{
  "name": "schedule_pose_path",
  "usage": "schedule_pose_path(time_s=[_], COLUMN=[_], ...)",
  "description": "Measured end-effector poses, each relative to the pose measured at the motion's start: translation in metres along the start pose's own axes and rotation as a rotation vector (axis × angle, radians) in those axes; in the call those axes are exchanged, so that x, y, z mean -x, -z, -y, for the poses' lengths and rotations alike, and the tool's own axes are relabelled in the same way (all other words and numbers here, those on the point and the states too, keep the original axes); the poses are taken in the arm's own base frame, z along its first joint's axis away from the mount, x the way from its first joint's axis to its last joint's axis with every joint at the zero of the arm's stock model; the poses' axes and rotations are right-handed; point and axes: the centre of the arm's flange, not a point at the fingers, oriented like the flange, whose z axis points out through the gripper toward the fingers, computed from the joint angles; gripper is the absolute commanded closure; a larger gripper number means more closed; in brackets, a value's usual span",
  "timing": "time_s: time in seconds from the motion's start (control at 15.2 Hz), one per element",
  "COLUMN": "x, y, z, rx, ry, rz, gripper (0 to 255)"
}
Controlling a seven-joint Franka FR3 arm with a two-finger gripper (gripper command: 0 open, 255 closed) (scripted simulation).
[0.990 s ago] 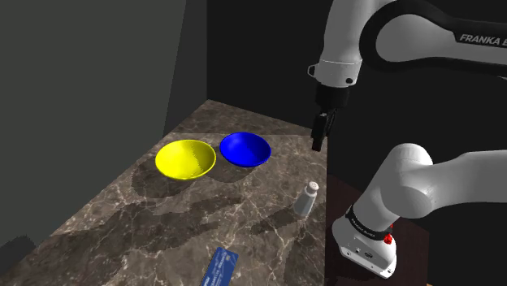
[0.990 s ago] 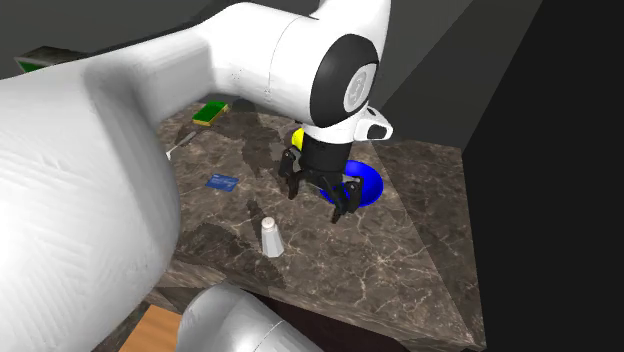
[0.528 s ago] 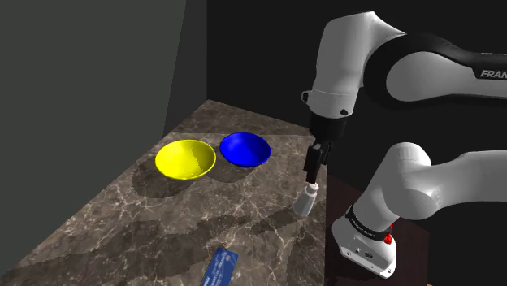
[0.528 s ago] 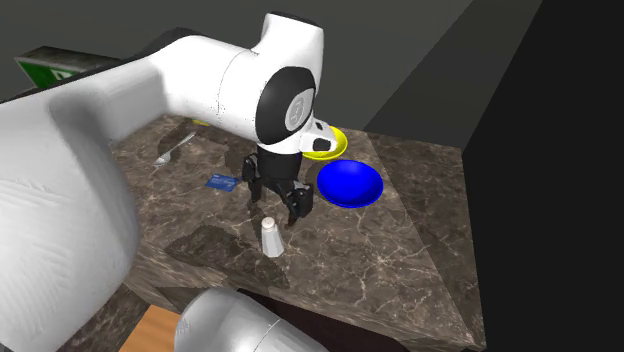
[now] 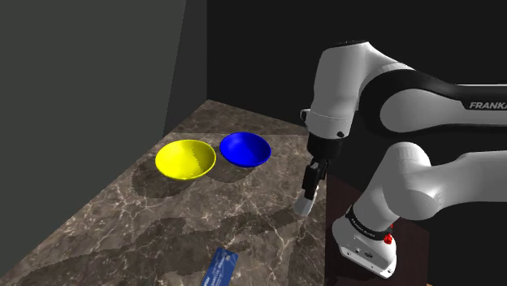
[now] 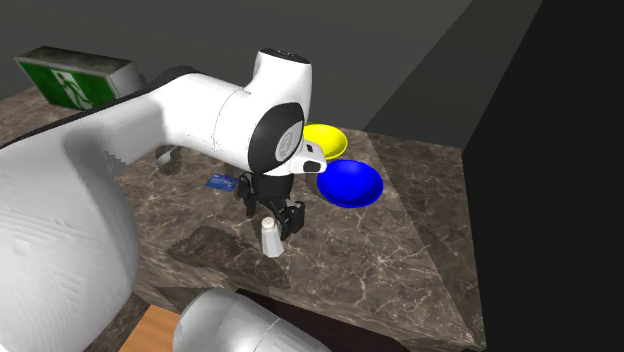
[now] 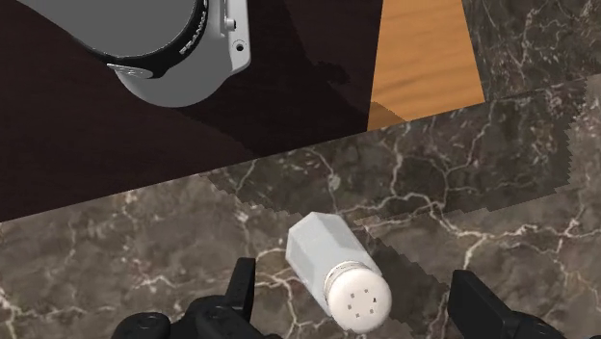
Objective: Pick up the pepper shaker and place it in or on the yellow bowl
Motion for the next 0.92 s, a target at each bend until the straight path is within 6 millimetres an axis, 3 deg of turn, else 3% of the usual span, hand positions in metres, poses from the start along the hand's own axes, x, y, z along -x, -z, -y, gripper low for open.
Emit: schedule_pose_path(time_s=[0.4,0.46,0.92], x=[-0.0010,-0.0010,-0.0005], y=[-0.0034,-0.0034,-0.0015], z=[0.0002,0.0002,0.0005], rx=[0.000,0.000,-0.001], ry=[0.000,0.000,0.000], rz=[0.000,0.000,-0.004], gripper=[0,255,255])
